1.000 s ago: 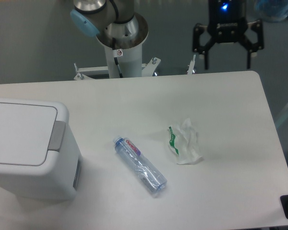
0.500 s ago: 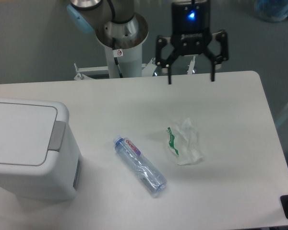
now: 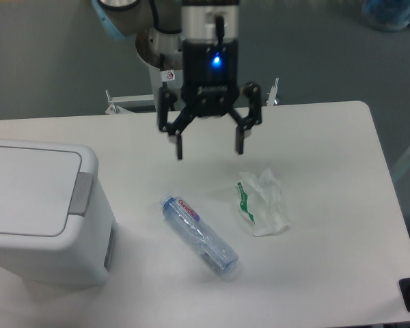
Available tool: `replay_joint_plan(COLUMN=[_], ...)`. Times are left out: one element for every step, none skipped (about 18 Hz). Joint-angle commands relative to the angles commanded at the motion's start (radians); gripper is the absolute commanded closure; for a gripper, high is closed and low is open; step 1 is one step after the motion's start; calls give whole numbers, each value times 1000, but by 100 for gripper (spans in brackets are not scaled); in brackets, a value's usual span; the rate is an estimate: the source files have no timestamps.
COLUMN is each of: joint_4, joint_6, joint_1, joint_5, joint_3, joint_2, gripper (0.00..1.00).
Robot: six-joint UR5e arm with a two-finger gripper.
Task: Open the trash can
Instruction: 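Move the open gripper over to the lid of the white trash can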
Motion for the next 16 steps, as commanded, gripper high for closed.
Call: replay_joint_plan(joint_4=[0,2,2,2,2,2,2,2,2,0,0,0,0,0,0,0], joint_6=[0,-2,-2,-2,-2,-2,-2,-3,-3,-3,-3,-5,-6,-8,-8,-8], joint_1=[-15,-31,-41,-52,-61,-69,-83,-89,-95,-107,-121,-132,-140,-149,-155,-157], joint_5=[0,2,2,2,2,2,2,2,2,2,2,3,3,3,3,3], joint_3=[0,2,5,2,2,0,2,2,0,-2,-2,-2,-2,-3,-3,-3], joint_2=[-11,-21,-29,-35,-40,-44,-51,-52,-52,-54,-63,-69,-72,-75,-75,-75], gripper=[0,0,0,0,0,0,0,0,0,0,0,0,0,0,0,0])
